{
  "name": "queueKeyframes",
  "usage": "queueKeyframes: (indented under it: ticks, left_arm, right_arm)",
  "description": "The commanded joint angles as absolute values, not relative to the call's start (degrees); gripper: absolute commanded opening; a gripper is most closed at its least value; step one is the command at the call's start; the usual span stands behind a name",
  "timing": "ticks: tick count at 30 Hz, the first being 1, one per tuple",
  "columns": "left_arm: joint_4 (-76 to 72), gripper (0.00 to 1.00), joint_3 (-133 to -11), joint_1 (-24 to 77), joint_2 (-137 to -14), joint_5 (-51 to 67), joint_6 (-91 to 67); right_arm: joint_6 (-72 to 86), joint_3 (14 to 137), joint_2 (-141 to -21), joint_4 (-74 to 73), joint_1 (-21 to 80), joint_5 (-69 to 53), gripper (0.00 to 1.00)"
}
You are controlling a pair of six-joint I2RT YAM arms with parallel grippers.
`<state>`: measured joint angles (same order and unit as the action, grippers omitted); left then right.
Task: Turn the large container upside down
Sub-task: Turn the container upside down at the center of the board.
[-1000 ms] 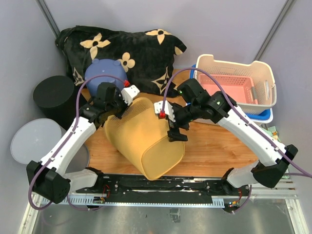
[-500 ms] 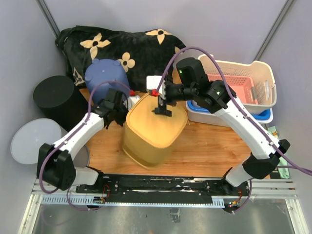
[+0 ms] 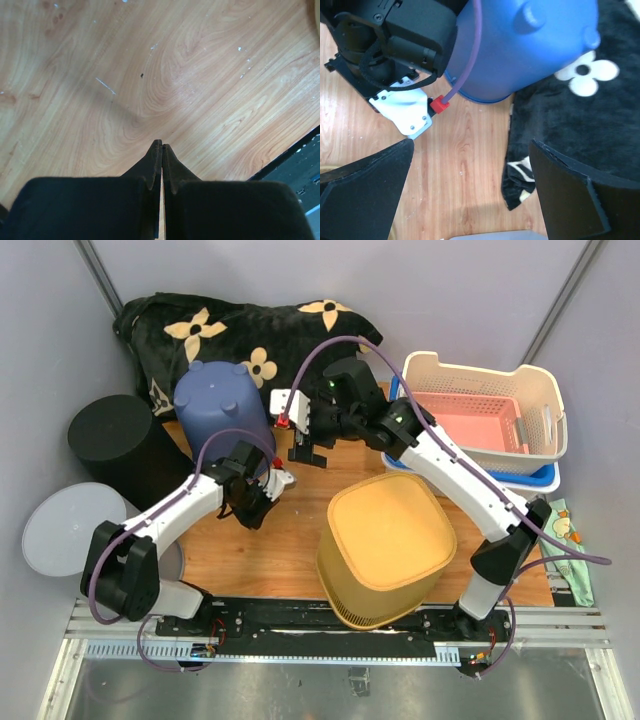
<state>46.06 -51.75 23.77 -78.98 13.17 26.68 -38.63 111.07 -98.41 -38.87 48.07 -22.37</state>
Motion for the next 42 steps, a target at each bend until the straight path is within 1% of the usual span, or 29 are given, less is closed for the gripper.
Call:
queueKeyframes:
  ticks: [1,2,4,5,6,7,8,9,10,11,13,14,16,18,20,23,25,28,31,35,37,39,40,42]
  left_arm:
    - [46.6,0.03,-55.2,23.9,-77.1,11.4,25.6]
    - [46.8,0.13,-56.1,23.9,-76.6,11.2,25.4]
    - [48.1,0.51,-58.8,23.9,-75.5,10.3,25.1]
    - [48.8,0.66,-60.5,23.9,-74.7,9.7,25.2]
    - [49.3,0.78,-62.2,23.9,-73.6,9.1,25.3]
    - [49.6,0.82,-63.9,23.9,-72.3,8.0,25.2]
    - [50.0,0.87,-65.6,23.9,-71.1,7.2,25.2]
    - [50.4,0.93,-67.3,23.9,-69.9,6.5,24.9]
    - [51.1,0.95,-69.1,23.9,-69.0,6.2,24.6]
    - [52.1,0.95,-70.8,23.8,-68.5,5.9,24.4]
    - [53.8,0.95,-74.0,23.8,-67.9,5.3,23.8]
    - [54.4,0.95,-75.8,23.5,-67.5,4.8,23.6]
    - [55.3,0.95,-80.3,21.3,-66.9,5.0,23.8]
    - [55.3,0.98,-87.4,18.5,-66.5,4.0,22.1]
    - [56.8,0.99,-98.2,18.1,-67.1,4.5,19.4]
    - [61.7,0.99,-114.5,18.1,-69.8,9.4,19.7]
    - [63.4,0.99,-124.2,18.0,-70.8,12.8,18.8]
    - [65.2,0.99,-133.2,16.9,-69.1,20.8,18.1]
    - [64.2,0.99,-135.0,13.3,-64.9,22.8,16.7]
    - [63.2,0.99,-130.3,6.1,-57.1,21.1,15.0]
    - [64.6,0.99,-127.4,1.8,-53.4,17.3,14.5]
    - [66.8,0.99,-124.9,-3.8,-49.5,12.8,17.3]
    - [67.5,0.99,-123.2,-5.5,-47.1,12.4,17.6]
    - [69.6,0.99,-118.7,-8.3,-42.9,16.5,18.4]
  right_arm:
    - [-37.4,117.6,-95.0,-37.4,49.1,-17.8,1.00]
    - [-37.5,119.7,-94.6,-37.9,49.1,-15.4,1.00]
    - [-38.4,124.8,-93.3,-39.4,48.3,-9.6,1.00]
    - [-37.8,126.9,-92.0,-40.4,46.6,-9.1,1.00]
    - [-36.8,128.6,-90.5,-41.7,42.7,-11.9,1.00]
    - [-33.7,130.1,-88.7,-43.2,37.0,-17.4,1.00]
    - [-32.4,130.5,-85.9,-45.9,30.9,-26.2,1.00]
    - [-33.6,130.3,-83.5,-49.2,24.8,-33.6,1.00]
    - [-37.8,129.2,-80.6,-54.3,20.4,-37.6,1.00]
    - [-44.2,128.0,-78.0,-61.4,17.9,-38.6,1.00]
    - [-56.2,122.9,-73.0,-75.4,17.3,-34.0,1.00]
    - [-58.5,118.1,-70.0,-78.6,17.3,-31.0,1.00]
    - [-60.2,106.8,-63.5,-81.4,17.2,-26.5,1.00]
    - [-60.8,97.2,-58.0,-84.2,17.2,-26.4,1.00]
    - [-60.9,90.2,-53.2,-86.1,17.2,-28.7,1.00]
    - [-64.5,82.8,-48.2,-91.2,14.9,-35.1,1.00]
    - [-65.1,76.7,-46.1,-91.6,13.9,-37.2,1.00]
    - [-64.2,67.3,-44.9,-88.7,13.6,-42.1,1.00]
    - [-63.0,65.2,-45.4,-85.2,13.8,-47.8,1.00]
    - [-62.4,67.1,-49.8,-84.2,15.1,-57.2,1.00]
    - [-60.9,68.0,-54.0,-84.0,18.8,-60.5,1.00]
    - [-55.1,67.8,-56.9,-80.7,24.6,-60.3,1.00]
    - [-53.8,67.2,-58.1,-79.1,25.5,-61.2,1.00]
    - [-52.4,66.4,-59.7,-75.3,26.0,-63.2,1.00]
